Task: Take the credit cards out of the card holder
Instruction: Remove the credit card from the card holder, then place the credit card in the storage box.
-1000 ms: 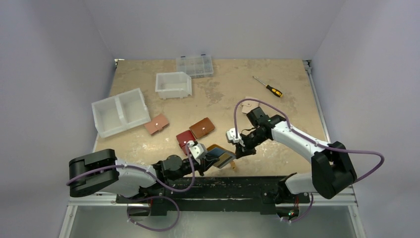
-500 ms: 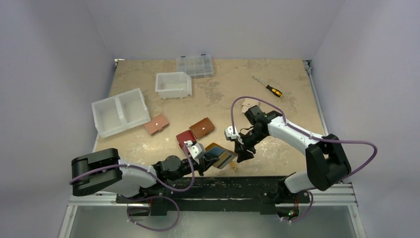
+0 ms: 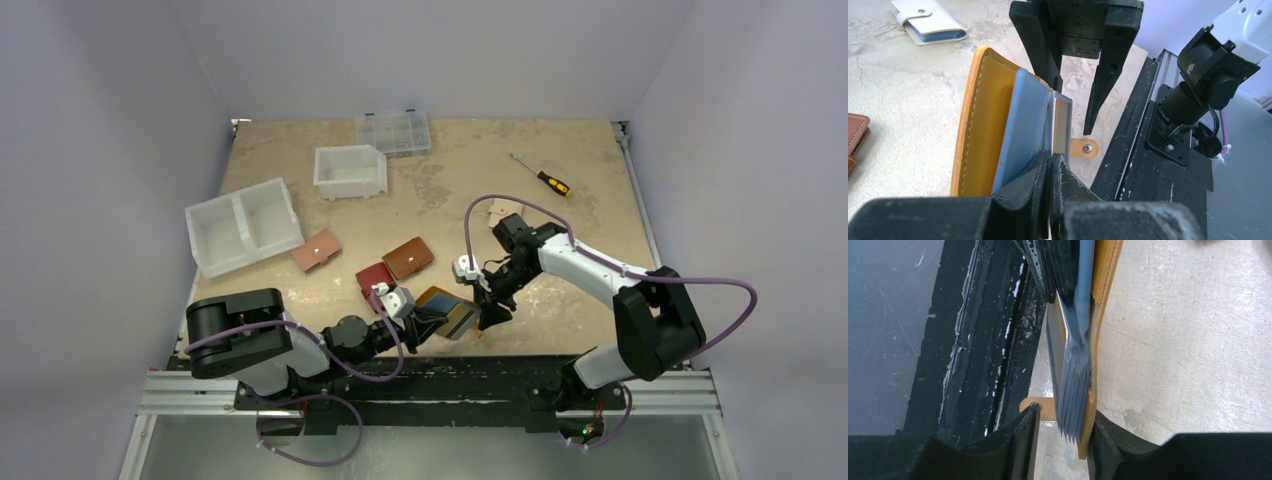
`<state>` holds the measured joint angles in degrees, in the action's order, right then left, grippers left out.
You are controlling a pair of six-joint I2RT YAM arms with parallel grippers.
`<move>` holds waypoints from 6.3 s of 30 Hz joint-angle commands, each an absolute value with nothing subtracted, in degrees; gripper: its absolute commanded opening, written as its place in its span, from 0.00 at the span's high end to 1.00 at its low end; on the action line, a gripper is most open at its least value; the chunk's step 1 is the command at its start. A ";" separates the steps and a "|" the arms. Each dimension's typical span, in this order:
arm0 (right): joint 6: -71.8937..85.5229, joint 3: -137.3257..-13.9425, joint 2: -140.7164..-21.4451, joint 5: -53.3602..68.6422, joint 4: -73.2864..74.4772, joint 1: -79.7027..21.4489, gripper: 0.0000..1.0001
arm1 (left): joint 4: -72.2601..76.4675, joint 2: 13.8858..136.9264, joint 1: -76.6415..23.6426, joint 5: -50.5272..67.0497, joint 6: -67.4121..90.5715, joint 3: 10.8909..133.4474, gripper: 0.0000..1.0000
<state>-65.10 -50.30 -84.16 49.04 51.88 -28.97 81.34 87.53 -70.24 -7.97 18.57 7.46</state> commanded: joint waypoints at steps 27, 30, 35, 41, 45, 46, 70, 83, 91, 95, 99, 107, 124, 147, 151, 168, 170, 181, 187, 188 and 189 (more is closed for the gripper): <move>-66.45 -58.01 -88.77 46.85 60.25 -29.28 1.00 | 53.67 73.81 -60.69 8.22 28.57 16.30 0.85; -66.49 -58.17 -89.25 46.84 60.48 -29.33 1.00 | 51.81 74.23 -60.73 10.12 28.77 17.58 0.68; -66.96 -58.53 -89.82 47.15 61.23 -29.35 1.00 | 48.48 75.04 -60.73 10.84 28.77 19.23 0.56; -67.61 -58.62 -89.91 47.70 61.86 -29.35 1.00 | 44.99 75.74 -60.73 7.66 28.07 21.09 0.50; -67.89 -58.71 -90.04 47.81 62.12 -29.34 1.00 | 41.95 75.76 -60.73 5.70 27.57 22.17 0.49; -67.93 -58.71 -90.12 47.88 62.18 -29.34 1.00 | 41.93 75.83 -60.73 5.84 27.71 22.24 0.49; -67.87 -58.80 -90.59 47.53 62.48 -29.35 1.00 | 47.02 81.54 -60.69 9.75 28.40 23.58 1.00; -65.65 -57.97 -90.42 45.50 60.28 -29.36 1.00 | 38.24 72.53 -60.39 7.01 24.53 20.39 1.00; -63.98 -57.27 -90.22 43.47 58.59 -29.76 1.00 | 35.41 72.98 -60.31 8.12 24.94 22.29 1.00; -62.76 -57.30 -90.21 42.40 57.88 -29.76 1.00 | 28.99 69.36 -59.78 5.85 24.53 22.47 1.00; -62.70 -57.72 -90.54 42.31 58.26 -29.79 1.00 | 24.23 64.33 -59.60 4.23 24.86 22.01 1.00; -61.75 -58.36 -92.23 43.03 58.34 -29.41 1.00 | 18.75 59.37 -59.33 2.61 26.91 21.91 1.00; -56.30 -58.71 -96.29 40.60 55.98 -26.68 1.00 | -6.36 49.24 -58.37 -9.91 30.21 31.00 1.00; -51.00 -58.65 -99.35 37.16 52.83 -25.09 0.95 | -19.64 57.21 -45.74 -22.64 21.88 48.64 1.00; -50.89 -58.55 -99.25 37.02 52.65 -25.12 0.94 | -19.08 61.68 -39.65 -20.61 19.08 52.48 1.00; -51.06 -58.54 -99.66 36.26 52.82 -25.05 0.94 | -14.77 88.42 -25.60 -26.35 8.86 75.11 1.00; -51.15 -58.60 -99.84 36.13 52.82 -24.99 0.94 | -13.89 90.87 -24.69 -27.52 6.35 78.33 1.00; -51.25 -58.62 -100.04 35.80 53.00 -25.07 0.94 | 3.24 101.19 -24.08 -30.54 -27.77 80.12 1.00; -51.24 -58.54 -100.17 35.77 52.94 -25.09 0.94 | 3.75 107.13 -24.08 -30.66 -37.02 81.59 1.00; -51.24 -58.54 -100.29 35.65 52.97 -25.03 0.94 | 4.00 107.49 -24.08 -30.61 -37.64 81.40 1.00; -51.24 -58.54 -100.36 35.68 52.97 -25.07 0.94 | 4.22 107.71 -24.01 -30.51 -37.95 81.22 1.00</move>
<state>-49.93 -57.56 -99.04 41.45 56.31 -25.08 0.08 107.02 -24.23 -29.41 -30.00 79.40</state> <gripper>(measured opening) 0.204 0.027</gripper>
